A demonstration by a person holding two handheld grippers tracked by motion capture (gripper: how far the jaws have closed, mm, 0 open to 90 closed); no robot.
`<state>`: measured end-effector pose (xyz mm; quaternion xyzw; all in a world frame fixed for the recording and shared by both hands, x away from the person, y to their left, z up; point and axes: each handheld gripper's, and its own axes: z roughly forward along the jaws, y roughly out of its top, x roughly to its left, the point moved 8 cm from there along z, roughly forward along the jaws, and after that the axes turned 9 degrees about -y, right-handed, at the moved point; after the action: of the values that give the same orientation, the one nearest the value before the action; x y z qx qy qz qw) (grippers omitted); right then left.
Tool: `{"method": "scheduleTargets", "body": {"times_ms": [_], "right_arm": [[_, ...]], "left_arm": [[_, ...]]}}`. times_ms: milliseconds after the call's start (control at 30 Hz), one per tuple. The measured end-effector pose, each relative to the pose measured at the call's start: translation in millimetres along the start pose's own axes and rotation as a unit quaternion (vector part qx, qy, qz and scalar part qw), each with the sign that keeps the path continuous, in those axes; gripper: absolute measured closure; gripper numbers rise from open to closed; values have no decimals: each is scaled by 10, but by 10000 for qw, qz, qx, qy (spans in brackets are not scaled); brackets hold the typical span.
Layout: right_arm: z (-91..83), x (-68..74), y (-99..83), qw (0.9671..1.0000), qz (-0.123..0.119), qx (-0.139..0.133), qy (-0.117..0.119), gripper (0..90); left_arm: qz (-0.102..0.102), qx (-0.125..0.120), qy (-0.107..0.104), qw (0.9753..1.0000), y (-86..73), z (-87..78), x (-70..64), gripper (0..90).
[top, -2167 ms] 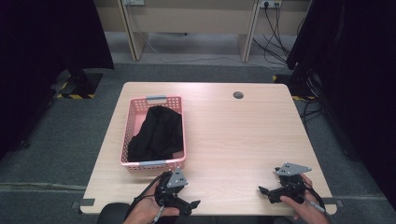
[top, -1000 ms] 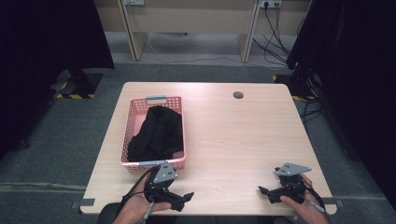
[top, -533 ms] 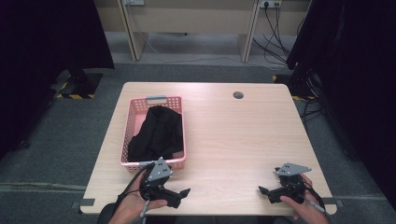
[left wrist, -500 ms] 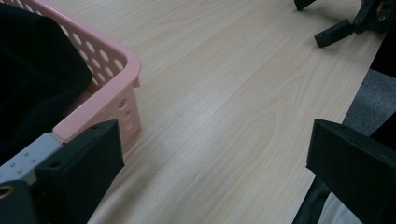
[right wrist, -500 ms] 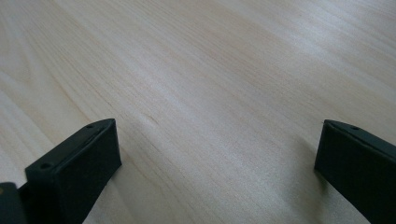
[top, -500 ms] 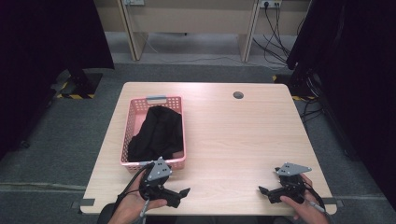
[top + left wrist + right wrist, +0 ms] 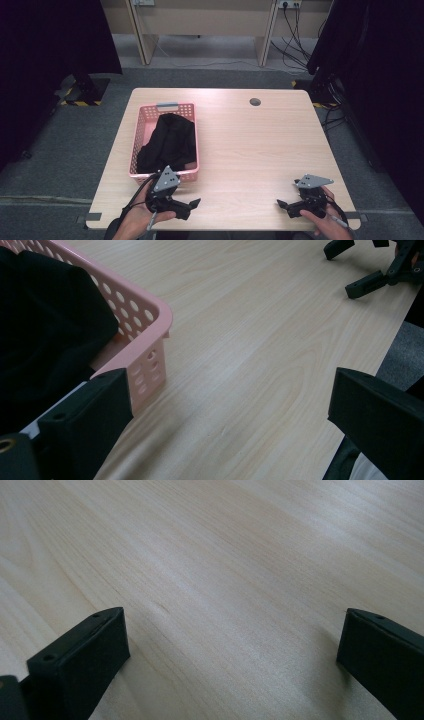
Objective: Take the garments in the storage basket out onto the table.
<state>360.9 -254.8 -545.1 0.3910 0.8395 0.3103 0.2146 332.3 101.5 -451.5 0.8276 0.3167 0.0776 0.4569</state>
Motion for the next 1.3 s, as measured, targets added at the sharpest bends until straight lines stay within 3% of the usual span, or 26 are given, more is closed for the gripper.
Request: {"method": "scheduleTargets", "body": {"times_ms": [867,1300], "right_arm": [[0,0,0,10000,7,2,-2,4],[0,-1,0,10000,6,2,-2,4]], "left_arm": [[-181,-63,516,9985,201,-153,368,29],[-330,-28,564,9979,254,-109,529,30]]}}
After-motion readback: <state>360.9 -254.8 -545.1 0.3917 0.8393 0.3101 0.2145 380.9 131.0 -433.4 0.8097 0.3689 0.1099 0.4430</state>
